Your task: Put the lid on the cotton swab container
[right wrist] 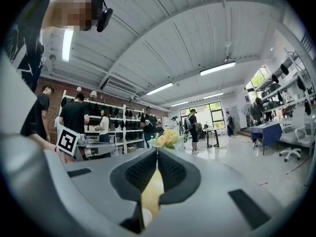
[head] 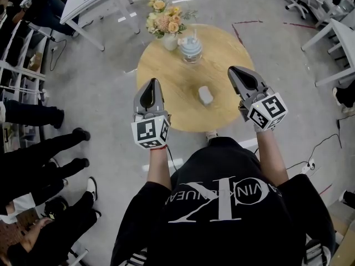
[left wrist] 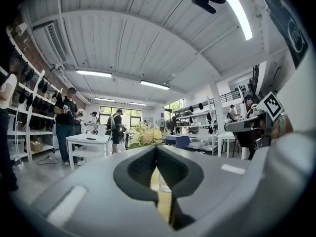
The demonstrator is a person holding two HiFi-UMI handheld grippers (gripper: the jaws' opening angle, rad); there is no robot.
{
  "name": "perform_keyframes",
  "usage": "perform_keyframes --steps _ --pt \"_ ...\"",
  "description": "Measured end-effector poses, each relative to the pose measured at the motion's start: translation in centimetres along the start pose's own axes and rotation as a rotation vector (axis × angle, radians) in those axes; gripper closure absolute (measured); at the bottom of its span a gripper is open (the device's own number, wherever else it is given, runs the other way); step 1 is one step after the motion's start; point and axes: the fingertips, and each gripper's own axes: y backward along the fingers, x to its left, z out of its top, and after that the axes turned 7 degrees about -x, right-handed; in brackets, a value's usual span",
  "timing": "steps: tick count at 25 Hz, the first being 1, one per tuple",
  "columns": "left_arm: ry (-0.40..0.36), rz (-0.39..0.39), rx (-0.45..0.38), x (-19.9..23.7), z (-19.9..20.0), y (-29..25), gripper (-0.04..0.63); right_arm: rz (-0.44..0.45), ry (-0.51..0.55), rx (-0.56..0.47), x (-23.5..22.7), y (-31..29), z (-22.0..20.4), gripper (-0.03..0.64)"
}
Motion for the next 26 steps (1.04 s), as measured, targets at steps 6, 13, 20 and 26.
perform_keyframes --steps 6,13,20,26 --pt "0.004 0.012 0.000 0.3 -0.1 0.1 0.583 0.002 -0.001 0.005 0.0 -0.1 -0.1 0.597" --pt "0.015 0.021 -0.009 0.5 -0.1 0.3 0.583 0.001 -0.002 0.014 0.0 -0.1 -0.4 0.597" --pt "0.030 0.027 0.003 0.4 -0.7 0.5 0.583 0.005 -0.009 0.037 0.3 0.0 -1.0 0.597" --pt "0.033 0.026 0.006 0.5 -0.9 0.1 0.583 0.005 -0.017 0.050 0.1 -0.2 -1.6 0.597"
